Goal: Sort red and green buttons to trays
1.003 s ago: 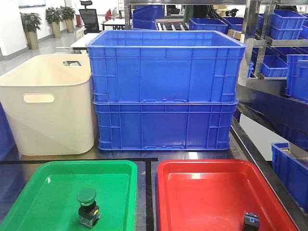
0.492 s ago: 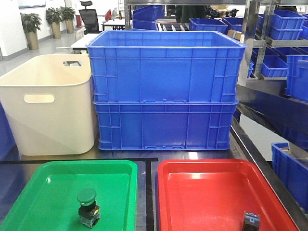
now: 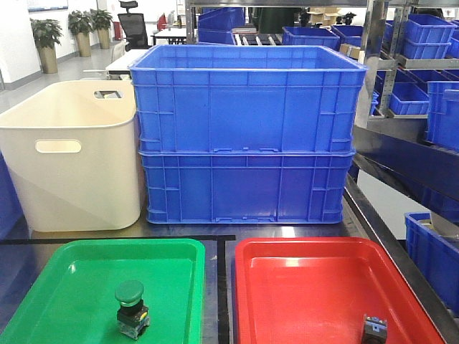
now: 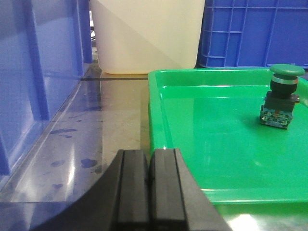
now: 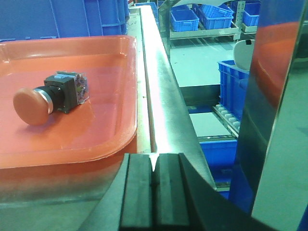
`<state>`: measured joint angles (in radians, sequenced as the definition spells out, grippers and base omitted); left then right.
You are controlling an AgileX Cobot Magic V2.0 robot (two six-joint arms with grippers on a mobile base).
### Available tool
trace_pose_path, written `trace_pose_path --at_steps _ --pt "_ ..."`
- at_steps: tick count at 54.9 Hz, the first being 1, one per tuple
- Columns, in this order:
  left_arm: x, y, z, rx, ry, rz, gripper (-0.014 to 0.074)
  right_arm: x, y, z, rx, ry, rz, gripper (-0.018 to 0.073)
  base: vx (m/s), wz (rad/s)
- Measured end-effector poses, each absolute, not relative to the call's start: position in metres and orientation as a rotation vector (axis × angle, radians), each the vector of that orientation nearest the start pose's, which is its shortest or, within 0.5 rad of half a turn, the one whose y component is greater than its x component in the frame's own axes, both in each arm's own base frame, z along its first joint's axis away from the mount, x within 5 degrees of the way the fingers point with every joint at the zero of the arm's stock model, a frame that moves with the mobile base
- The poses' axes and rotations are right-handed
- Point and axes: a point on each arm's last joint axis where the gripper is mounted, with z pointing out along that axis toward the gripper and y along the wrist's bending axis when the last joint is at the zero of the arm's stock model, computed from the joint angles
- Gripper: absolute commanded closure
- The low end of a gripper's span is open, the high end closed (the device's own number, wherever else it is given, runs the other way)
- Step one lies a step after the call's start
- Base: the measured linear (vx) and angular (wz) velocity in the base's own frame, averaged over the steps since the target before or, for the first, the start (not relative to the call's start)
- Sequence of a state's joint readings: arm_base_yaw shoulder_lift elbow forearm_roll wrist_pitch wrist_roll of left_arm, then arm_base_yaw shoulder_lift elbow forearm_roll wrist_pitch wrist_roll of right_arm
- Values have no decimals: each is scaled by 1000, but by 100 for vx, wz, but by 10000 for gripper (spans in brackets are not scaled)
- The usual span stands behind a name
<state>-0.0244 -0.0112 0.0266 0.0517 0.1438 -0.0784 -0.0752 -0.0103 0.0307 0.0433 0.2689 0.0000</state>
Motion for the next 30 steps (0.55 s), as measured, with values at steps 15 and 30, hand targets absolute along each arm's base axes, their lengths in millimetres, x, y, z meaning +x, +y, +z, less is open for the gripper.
trace_pose_path --at_steps 15,30 --pt "56 -1 192 -8 1643 -33 602 55 -3 179 96 1774 -14 571 0 0" --pt "56 -1 192 -8 1643 -33 602 55 -3 179 96 1774 -13 571 0 0"
